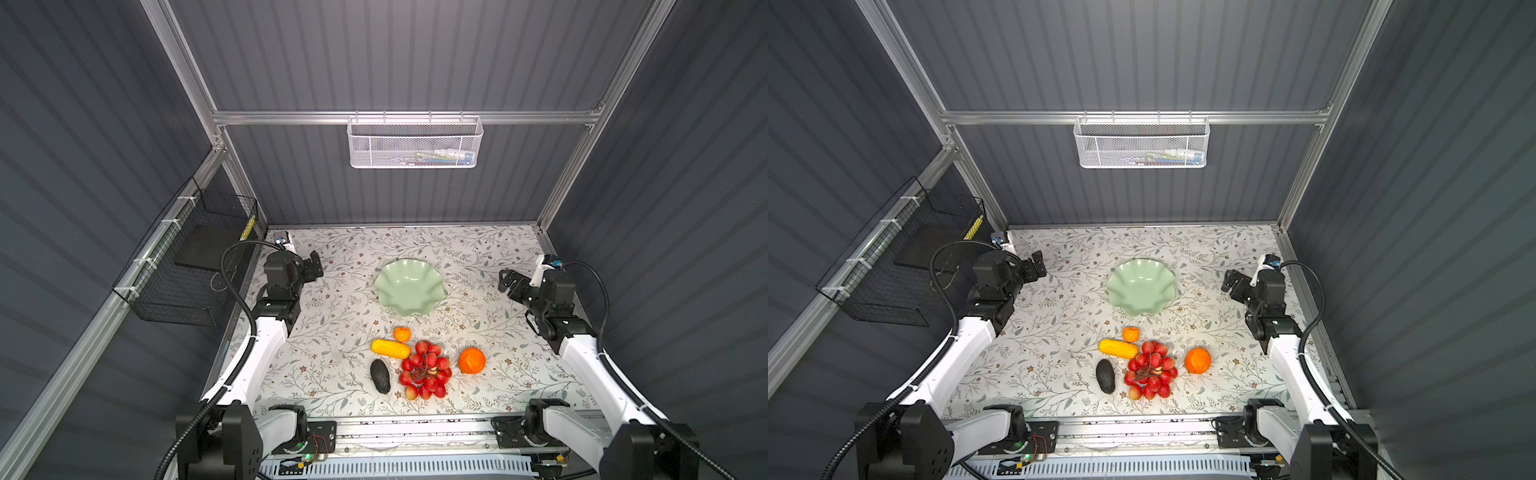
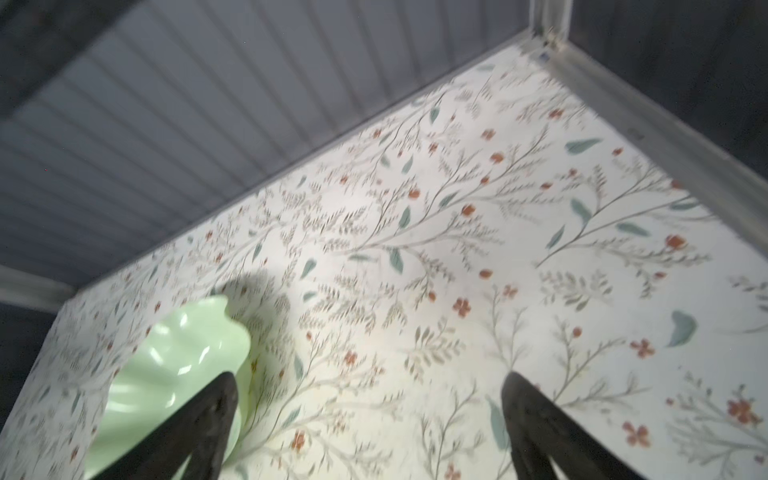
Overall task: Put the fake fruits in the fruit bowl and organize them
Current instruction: 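Reach the right gripper to the large orange fruit and grasp it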
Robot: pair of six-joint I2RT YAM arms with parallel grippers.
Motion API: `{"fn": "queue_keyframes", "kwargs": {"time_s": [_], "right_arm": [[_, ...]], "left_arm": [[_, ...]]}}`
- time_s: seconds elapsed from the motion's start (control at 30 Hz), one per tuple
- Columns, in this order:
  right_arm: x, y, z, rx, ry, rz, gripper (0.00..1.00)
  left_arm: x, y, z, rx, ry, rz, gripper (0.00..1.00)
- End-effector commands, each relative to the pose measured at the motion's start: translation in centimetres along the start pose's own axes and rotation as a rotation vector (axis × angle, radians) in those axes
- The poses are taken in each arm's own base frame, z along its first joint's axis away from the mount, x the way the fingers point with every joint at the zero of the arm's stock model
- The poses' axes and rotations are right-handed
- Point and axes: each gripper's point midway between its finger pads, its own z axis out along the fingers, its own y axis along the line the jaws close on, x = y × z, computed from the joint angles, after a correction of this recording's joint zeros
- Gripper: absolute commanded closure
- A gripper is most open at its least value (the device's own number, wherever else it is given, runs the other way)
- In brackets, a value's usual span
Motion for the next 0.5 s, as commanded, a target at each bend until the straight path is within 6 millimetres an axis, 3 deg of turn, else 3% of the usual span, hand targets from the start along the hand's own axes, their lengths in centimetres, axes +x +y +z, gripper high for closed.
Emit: {"fn": "queue_keyframes", "kwargs": {"time_s": [0.0,0.13,0.3,0.47], "right_arm": [[6.7,0.6,-2.0,0.041,0.279,-0.017,0.04],[11.9,1.2,-3.9,0.073,0.467,-0.042,0.05],[17.6,2.0,-6.4,0.053,0.628,-0.060,0.03],[21.1,1.8,-7.8,0.078,0.713,-0.060,0.02]], "left_arm": [[-1.5,-0.8,-1.2,0.043,-0.015,0.002,0.03],[-1.3,-0.1,-1.9,0.016,-0.046,-0.007,0.01],[-0.9,0.0,-1.4,0.007,-0.025,-0.016,0.00],[-0.9,-0.4,-1.5,0.029,-0.015,-0.015,0.00]]}}
